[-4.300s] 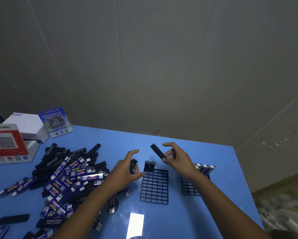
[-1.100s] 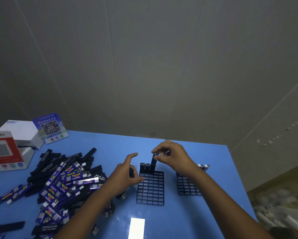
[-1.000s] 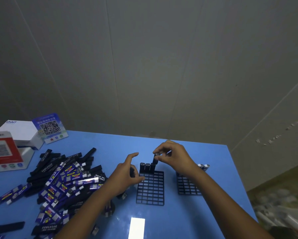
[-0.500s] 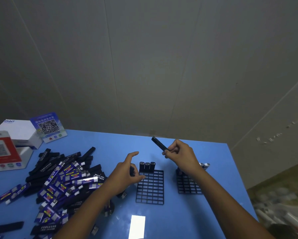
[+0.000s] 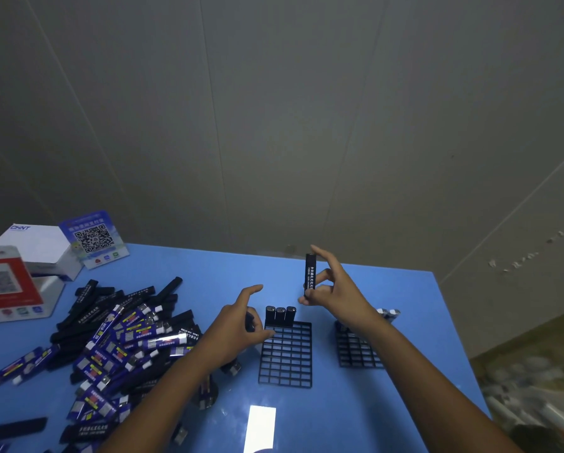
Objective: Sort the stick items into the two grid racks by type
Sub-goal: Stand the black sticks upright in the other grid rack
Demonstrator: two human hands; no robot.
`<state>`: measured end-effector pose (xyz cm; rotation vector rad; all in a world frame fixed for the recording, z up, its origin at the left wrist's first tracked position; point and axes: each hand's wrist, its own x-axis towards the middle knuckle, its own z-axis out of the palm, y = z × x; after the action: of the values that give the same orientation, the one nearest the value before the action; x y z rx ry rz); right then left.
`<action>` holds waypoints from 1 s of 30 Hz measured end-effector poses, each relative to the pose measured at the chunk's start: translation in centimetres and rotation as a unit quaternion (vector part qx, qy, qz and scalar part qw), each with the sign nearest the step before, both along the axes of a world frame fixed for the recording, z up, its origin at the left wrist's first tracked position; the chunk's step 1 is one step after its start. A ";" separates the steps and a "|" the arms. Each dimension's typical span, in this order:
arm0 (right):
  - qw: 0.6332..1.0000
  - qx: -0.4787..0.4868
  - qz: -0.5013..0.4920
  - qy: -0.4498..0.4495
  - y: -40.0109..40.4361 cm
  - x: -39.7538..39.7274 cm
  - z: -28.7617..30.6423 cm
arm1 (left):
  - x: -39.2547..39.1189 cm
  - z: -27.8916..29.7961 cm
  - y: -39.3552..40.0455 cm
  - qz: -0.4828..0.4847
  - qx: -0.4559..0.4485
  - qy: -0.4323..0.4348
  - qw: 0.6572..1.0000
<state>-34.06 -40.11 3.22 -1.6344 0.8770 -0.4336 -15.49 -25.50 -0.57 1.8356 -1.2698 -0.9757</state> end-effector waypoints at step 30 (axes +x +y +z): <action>0.931 -0.249 0.088 0.251 -0.6 0.4 -4.2 | 0.3 -0.7 0.2 0.004 -0.001 0.004 1.000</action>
<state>-33.70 -40.69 -1.02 -2.3373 1.0350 -0.1058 -15.14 -25.30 -1.23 1.8324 -1.2587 -0.9759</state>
